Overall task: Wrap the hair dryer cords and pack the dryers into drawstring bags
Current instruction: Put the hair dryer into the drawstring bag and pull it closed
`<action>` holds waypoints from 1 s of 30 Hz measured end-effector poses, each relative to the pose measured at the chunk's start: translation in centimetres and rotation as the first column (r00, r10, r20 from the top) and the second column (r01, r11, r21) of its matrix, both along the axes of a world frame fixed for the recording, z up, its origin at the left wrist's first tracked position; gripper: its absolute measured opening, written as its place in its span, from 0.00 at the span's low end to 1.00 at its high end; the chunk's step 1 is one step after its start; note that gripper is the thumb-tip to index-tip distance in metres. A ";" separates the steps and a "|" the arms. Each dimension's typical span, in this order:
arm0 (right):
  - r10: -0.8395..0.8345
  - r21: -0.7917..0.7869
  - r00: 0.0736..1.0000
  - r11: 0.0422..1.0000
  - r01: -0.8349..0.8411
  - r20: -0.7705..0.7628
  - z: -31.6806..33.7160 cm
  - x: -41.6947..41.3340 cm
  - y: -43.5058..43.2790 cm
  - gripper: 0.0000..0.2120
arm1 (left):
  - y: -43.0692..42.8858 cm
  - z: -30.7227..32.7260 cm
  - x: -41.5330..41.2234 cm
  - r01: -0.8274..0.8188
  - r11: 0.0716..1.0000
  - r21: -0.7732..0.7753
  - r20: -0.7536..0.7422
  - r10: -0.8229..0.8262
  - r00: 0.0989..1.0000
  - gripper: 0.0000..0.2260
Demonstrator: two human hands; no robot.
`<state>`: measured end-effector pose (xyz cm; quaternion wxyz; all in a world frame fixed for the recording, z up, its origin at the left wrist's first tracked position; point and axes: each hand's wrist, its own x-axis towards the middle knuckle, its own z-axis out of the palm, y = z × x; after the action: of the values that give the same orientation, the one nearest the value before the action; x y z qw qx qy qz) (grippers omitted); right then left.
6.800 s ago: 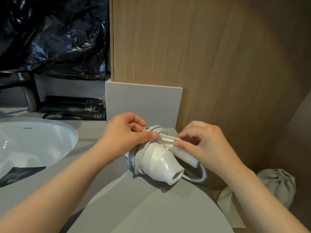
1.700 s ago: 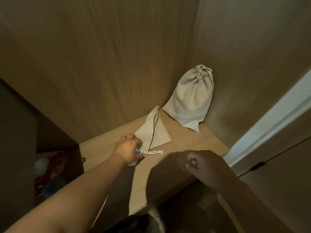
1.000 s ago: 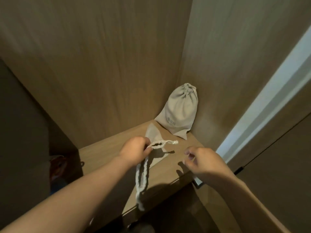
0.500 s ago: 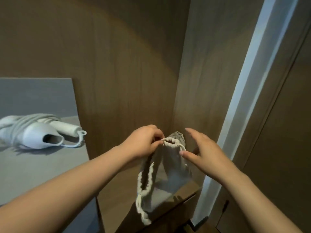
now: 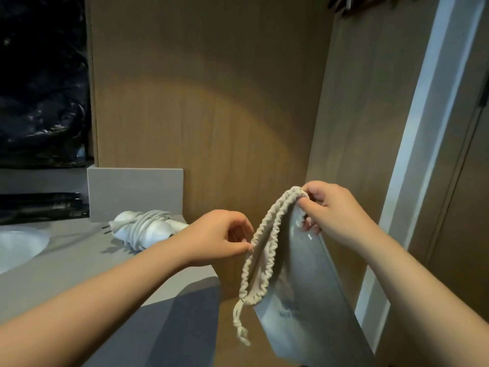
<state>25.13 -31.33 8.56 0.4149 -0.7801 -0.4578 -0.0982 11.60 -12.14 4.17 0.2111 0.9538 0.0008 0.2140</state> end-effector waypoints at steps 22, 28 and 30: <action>0.171 0.110 0.965 0.974 -0.196 0.198 6.5 -5.3 16.1 0.12 | 8.4 5.8 -9.8 -0.332 0.923 -0.194 0.307 0.378 0.873 0.06; 0.466 0.064 0.873 0.876 -0.478 0.146 6.9 -12.5 27.6 0.08 | 13.3 5.0 -17.4 -0.484 0.832 -0.273 0.287 0.550 0.784 0.07; 0.607 0.001 0.794 0.794 -0.607 0.019 5.5 -15.2 31.2 0.06 | 14.6 3.5 -20.1 -0.540 0.777 -0.323 0.240 0.619 0.747 0.06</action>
<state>9.90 -0.18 14.10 0.4234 -0.5897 -0.6870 0.0316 -8.50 2.49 7.62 0.2407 0.8233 0.2883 0.4255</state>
